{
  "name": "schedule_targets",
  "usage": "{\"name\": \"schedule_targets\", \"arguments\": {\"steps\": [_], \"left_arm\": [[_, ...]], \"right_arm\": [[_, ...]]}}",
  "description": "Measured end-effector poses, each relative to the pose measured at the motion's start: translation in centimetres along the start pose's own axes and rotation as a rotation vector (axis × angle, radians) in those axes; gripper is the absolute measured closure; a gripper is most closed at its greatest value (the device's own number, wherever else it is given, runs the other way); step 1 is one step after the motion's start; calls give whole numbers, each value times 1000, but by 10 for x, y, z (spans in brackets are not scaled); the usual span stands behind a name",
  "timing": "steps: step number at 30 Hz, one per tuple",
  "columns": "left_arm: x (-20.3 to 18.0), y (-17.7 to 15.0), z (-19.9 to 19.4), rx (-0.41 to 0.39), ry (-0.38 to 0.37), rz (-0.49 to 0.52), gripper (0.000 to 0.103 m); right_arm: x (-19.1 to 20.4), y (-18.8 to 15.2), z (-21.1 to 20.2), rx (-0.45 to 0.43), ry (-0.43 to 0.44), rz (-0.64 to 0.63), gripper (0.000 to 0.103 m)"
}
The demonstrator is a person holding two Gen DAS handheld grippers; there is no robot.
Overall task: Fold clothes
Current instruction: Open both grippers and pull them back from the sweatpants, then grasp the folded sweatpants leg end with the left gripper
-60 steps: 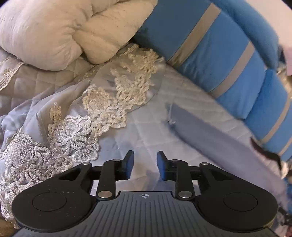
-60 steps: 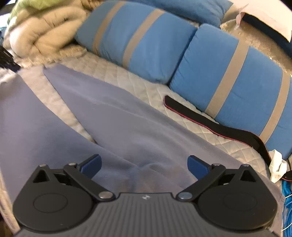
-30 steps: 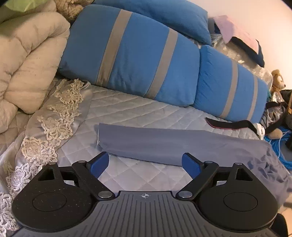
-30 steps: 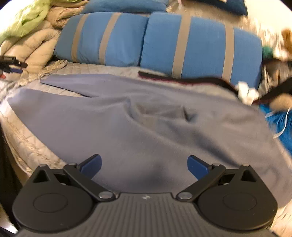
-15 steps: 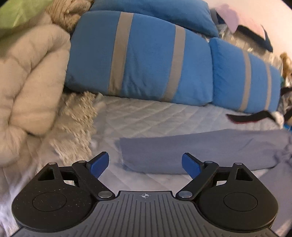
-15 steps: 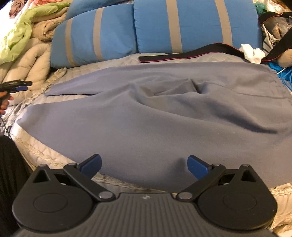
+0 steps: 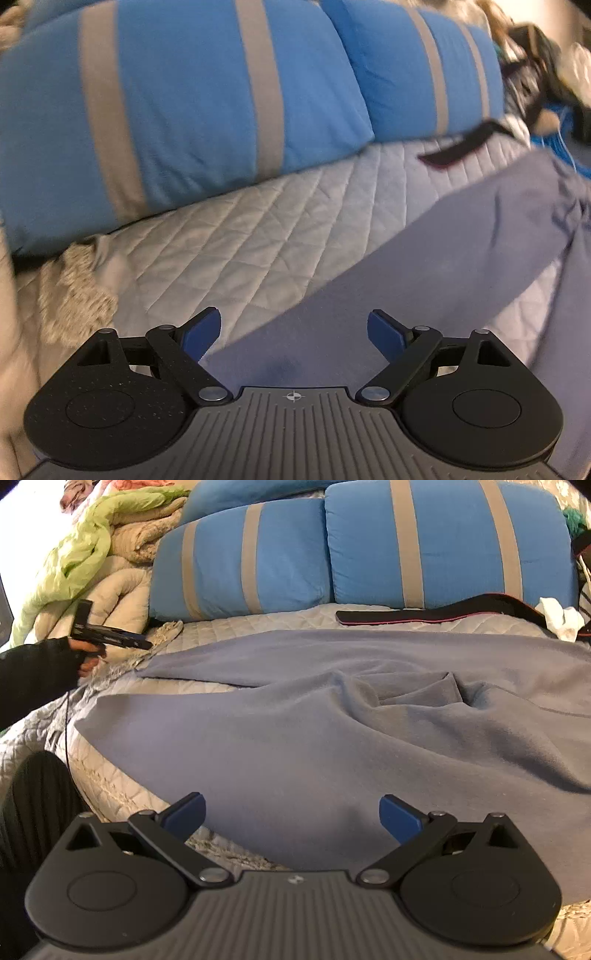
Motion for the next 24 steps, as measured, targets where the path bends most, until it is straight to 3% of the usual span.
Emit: {"name": "schedule_targets", "arguments": {"steps": [3,8,10,14,15,16,17,20,24], "left_arm": [[8,-4,19,41,-49,-4,23],[25,-20,41,106,-64,-46,54],[32,-26,46,140,-54,-46,56],[34,-31,45,132,-65,-78,57],[34,-31,44,130,-63,-84,65],[33,-31,43,129,-62,-78,87],[30,-31,41,128,-58,-64,101],[18,-30,35,123,-32,5,101],[9,-18,20,68,12,24,101]], "right_arm": [[-2,1,0,7,7,8,0],[-7,2,-1,9,1,11,0],[-10,3,-1,10,-6,17,0],[-19,3,-1,12,-21,20,0],[-20,3,-1,12,-25,21,0],[-22,3,-1,12,-27,23,0],[-23,4,-2,10,-27,24,0],[-26,9,-3,0,-33,19,0],[-35,20,-7,-9,-57,3,0]]}}
Point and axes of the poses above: each gripper's, at about its wrist camera, not at the fingertips, and z roughly the way its jaws point, x to its left, y to its top, the point moved 9 cm from there along z, roughly the way its jaws point, and after that the axes turned 14 degrees about -x, right-handed, at the moved point
